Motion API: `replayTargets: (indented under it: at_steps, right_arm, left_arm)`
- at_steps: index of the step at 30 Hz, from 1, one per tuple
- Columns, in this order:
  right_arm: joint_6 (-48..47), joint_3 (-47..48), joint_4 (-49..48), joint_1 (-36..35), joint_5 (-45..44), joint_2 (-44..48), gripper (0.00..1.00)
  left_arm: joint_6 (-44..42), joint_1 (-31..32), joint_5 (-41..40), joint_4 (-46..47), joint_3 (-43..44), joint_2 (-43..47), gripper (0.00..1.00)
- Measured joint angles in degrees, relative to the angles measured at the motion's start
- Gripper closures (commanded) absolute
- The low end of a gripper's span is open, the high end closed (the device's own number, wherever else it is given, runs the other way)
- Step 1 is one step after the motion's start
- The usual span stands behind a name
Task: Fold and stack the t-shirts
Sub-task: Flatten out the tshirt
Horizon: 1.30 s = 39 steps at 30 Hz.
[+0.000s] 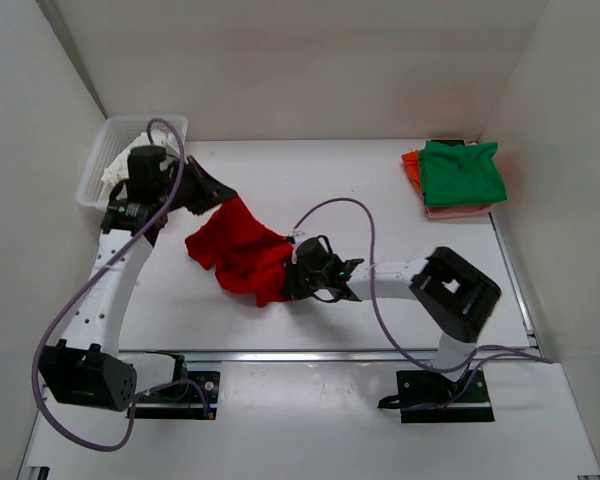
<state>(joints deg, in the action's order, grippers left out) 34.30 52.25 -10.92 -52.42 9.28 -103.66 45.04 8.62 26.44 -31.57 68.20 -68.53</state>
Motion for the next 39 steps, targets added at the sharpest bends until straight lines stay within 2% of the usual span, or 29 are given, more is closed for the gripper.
replayTargets:
  at_steps: [3,6,10,12,19,23,25,27,28,30,33,34,39]
  right_arm:
    - [-2.97,-4.61,6.97,3.5,-0.83,8.63,1.0]
    - [-7.28,-9.22,14.8,12.04,-0.87,21.05,1.0]
    - [-14.23,-12.74,23.61,28.2,1.33,37.24,1.0]
    - [-16.87,-12.94,26.99,32.17,2.51,41.16,1.0]
    - [-21.79,-13.05,37.73,32.61,6.03,42.6,1.0]
    - [-21.16,-13.62,43.45,28.57,5.03,42.56,1.0]
    - [-20.41,-13.6,46.1,26.25,3.61,42.58,0.83]
    - [-20.22,-13.55,48.3,27.04,3.74,42.62,0.65]
    - [-20.28,-13.53,48.7,28.65,4.09,42.69,0.61]
    - [-20.81,-13.03,48.83,32.94,4.39,42.75,0.61]
    - [-21.03,-10.01,47.54,37.0,4.22,41.66,0.55]
    - [-21.03,-8.55,46.01,37.46,4.44,40.37,0.48]
    - [-20.24,-1.99,34.51,36.44,6.88,28.13,0.37]
  left_arm:
    - [-3.98,-2.38,-1.97,-6.32,13.03,-4.42,1.0]
    - [-7.72,-3.89,-6.19,-11.04,25.92,-9.09,1.0]
    - [-10.32,-5.05,-9.84,-15.58,36.02,-12.41,1.0]
    - [-11.23,-5.53,-10.86,-17.33,38.69,-13.4,1.0]
    - [-13.6,-6.6,-13.05,-21.68,40.46,-14.45,1.0]
    - [-14.78,-7.58,-14.25,-24.02,42.71,-15.78,1.0]
    - [-15.39,-8.0,-14.84,-24.55,44.48,-16.74,1.0]
    - [-15.89,-8.15,-15.15,-24.5,45.07,-17.2,1.0]
    - [-15.96,-8.17,-15.15,-24.5,44.96,-17.27,1.0]
    - [-16.13,-8.17,-15.1,-24.02,43.87,-17.2,1.0]
    - [-16.17,-8.17,-15.08,-22.64,39.1,-16.09,1.0]
    - [-16.24,-8.17,-15.06,-21.99,37.29,-15.65,1.0]
    - [-16.57,-8.17,-14.84,-20.11,27.85,-13.46,1.0]
